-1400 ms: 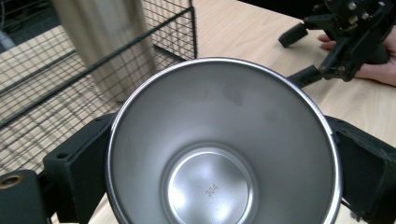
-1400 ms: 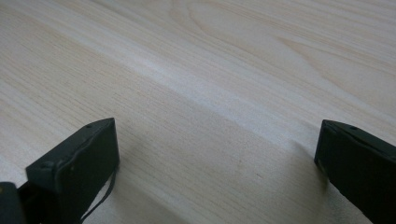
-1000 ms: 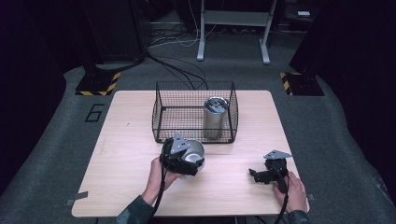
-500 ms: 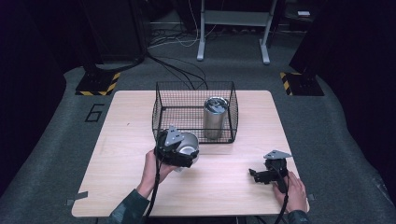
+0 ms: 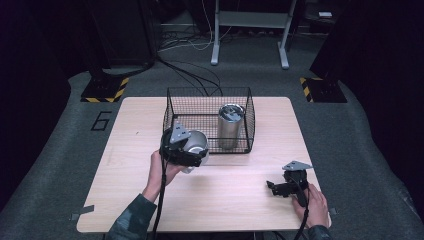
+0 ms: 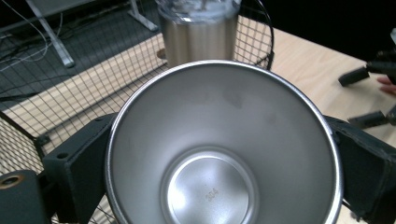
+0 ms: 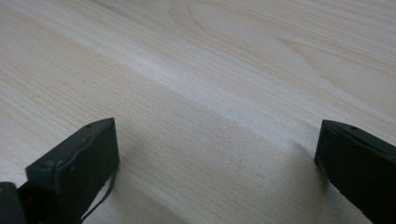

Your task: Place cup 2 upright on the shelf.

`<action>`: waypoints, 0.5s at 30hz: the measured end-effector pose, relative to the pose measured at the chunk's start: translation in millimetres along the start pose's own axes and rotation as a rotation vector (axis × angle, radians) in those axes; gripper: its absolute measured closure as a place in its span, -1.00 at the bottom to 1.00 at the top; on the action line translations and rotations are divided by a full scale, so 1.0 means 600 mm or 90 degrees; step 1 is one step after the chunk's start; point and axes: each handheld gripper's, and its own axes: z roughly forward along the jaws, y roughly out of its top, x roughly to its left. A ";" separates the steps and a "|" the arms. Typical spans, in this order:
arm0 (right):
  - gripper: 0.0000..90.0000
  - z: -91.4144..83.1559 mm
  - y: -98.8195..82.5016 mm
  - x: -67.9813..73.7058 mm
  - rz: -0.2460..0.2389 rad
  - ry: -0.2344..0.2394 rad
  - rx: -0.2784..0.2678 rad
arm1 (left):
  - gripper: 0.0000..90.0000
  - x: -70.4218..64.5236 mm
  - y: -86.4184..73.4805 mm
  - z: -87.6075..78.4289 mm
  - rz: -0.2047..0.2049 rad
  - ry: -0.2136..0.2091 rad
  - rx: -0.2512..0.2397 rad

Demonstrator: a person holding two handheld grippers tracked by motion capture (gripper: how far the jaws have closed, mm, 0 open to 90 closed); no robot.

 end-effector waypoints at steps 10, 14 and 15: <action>-1.00 0.000 0.000 -0.001 -0.004 0.001 -0.001 | -0.87 0.028 0.030 0.003 -0.003 0.011 -0.010; -1.00 0.000 0.000 0.000 -0.001 0.001 0.000 | -0.87 0.041 0.044 0.008 -0.009 0.017 -0.010; -1.00 0.000 0.000 -0.001 -0.003 0.001 -0.001 | -0.87 0.044 0.047 0.009 -0.011 0.018 -0.010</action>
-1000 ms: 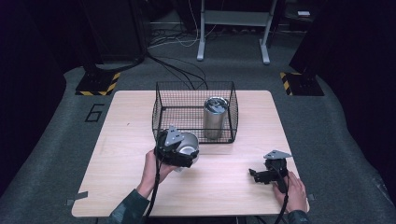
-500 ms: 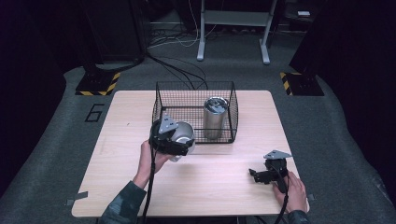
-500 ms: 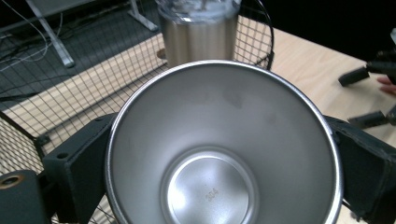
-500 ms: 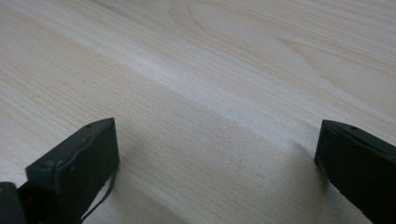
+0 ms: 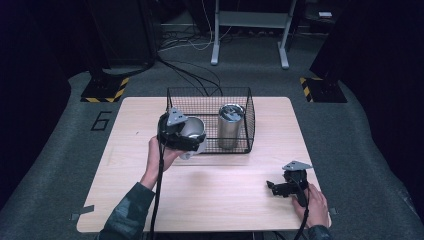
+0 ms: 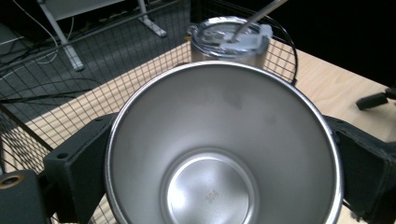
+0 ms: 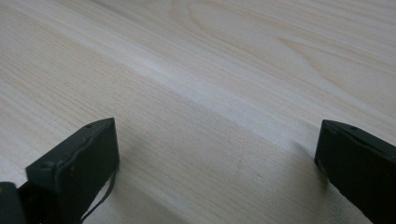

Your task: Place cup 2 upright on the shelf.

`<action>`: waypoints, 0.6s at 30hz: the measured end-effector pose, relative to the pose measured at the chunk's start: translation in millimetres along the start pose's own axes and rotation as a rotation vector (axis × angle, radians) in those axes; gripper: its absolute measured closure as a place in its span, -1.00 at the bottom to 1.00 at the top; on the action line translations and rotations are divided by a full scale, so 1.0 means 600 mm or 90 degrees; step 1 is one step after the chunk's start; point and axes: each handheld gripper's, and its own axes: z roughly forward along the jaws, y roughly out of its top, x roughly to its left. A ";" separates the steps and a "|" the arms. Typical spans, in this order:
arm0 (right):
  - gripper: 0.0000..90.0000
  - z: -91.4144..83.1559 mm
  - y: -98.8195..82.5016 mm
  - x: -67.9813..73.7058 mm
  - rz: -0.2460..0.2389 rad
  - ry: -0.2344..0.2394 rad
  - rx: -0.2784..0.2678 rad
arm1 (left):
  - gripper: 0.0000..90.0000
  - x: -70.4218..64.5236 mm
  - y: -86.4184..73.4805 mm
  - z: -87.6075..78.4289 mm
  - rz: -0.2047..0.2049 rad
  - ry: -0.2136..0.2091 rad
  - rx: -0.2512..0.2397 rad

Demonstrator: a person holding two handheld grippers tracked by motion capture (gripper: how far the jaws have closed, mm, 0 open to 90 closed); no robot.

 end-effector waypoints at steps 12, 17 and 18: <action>-1.00 0.000 0.000 0.000 0.000 0.000 0.000 | -0.87 0.036 0.033 0.036 -0.015 0.033 0.006; -1.00 0.000 0.000 0.000 0.000 0.000 0.000 | -0.87 0.049 0.040 0.052 -0.020 0.042 0.017; -1.00 0.000 0.000 0.000 0.000 0.000 0.000 | -0.87 0.052 0.042 0.055 -0.022 0.043 0.021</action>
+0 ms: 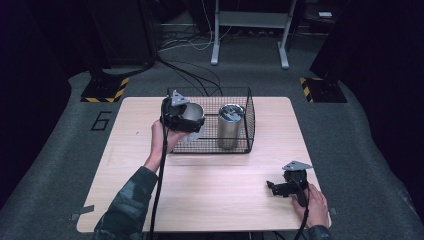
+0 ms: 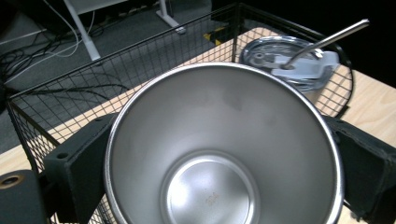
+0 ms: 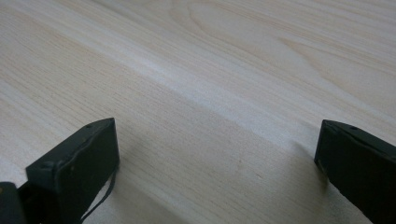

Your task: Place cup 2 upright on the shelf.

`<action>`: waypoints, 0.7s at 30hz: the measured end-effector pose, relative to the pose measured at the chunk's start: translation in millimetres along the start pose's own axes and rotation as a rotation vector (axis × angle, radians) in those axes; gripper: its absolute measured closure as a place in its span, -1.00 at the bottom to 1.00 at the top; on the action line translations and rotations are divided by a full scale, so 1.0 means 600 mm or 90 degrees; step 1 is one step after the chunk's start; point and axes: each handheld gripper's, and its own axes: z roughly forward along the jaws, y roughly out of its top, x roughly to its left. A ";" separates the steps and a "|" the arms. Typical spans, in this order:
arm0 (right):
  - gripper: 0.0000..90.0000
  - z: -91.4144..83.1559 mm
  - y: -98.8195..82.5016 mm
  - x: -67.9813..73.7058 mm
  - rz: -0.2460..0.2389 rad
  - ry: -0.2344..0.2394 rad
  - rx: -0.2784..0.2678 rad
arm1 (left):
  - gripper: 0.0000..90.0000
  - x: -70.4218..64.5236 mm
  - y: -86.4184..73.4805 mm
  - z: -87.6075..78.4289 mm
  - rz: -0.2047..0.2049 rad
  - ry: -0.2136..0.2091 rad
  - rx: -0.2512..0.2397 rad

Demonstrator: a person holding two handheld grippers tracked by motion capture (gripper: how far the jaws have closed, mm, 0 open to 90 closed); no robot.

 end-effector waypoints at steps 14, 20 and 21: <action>-1.00 0.000 0.000 0.000 0.002 0.000 0.000 | -0.87 0.043 0.017 0.046 -0.034 0.023 0.027; -1.00 0.000 0.000 0.000 0.001 0.000 -0.001 | -0.87 0.051 0.018 0.067 -0.038 0.034 0.040; -1.00 0.000 0.000 0.000 0.002 0.001 0.000 | -0.87 0.054 0.017 0.070 -0.037 0.036 0.042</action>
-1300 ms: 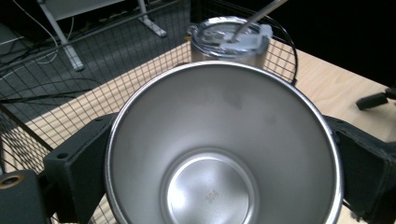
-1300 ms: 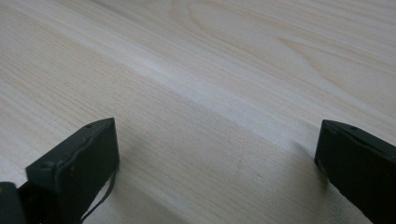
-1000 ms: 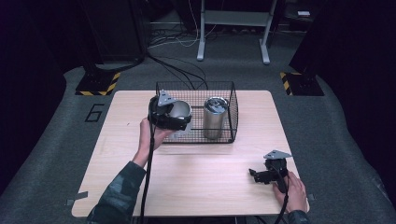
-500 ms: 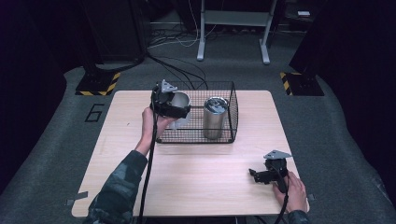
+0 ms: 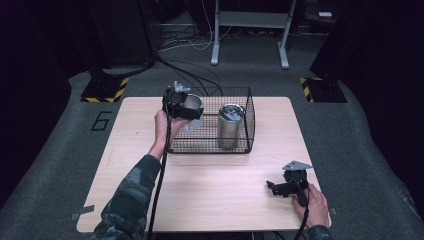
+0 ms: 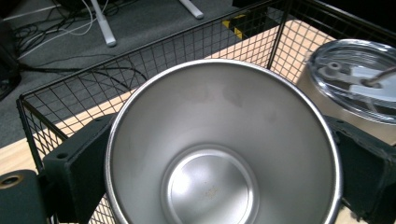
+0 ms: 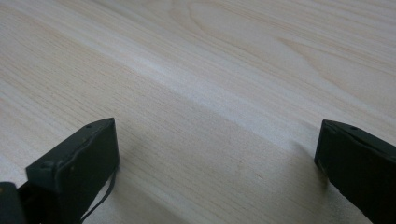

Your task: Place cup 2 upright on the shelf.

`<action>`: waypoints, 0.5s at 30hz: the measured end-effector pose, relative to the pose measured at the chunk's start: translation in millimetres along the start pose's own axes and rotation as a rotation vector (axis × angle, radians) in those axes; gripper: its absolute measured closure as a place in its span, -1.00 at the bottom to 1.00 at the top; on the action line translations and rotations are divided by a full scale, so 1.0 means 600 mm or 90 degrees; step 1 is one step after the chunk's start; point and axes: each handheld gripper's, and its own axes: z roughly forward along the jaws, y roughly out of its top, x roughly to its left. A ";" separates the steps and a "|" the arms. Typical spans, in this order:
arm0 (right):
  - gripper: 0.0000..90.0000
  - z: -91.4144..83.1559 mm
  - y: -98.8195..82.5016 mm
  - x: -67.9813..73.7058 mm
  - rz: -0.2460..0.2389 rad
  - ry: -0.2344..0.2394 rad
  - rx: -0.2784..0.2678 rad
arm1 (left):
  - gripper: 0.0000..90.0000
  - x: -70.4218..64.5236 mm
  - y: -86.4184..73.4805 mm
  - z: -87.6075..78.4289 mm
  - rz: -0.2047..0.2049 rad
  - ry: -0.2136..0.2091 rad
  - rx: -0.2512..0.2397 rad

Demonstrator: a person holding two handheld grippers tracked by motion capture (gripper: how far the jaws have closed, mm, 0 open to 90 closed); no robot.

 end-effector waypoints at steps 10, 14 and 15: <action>-1.00 0.000 0.000 0.000 0.000 0.000 -0.002 | -0.87 0.014 -0.011 0.036 -0.013 0.009 0.030; -1.00 0.000 0.000 0.000 -0.001 -0.001 -0.002 | -0.87 0.018 -0.015 0.049 -0.019 0.016 0.040; -1.00 0.000 0.000 0.000 -0.002 -0.001 -0.002 | -0.87 0.018 -0.016 0.052 -0.020 0.018 0.040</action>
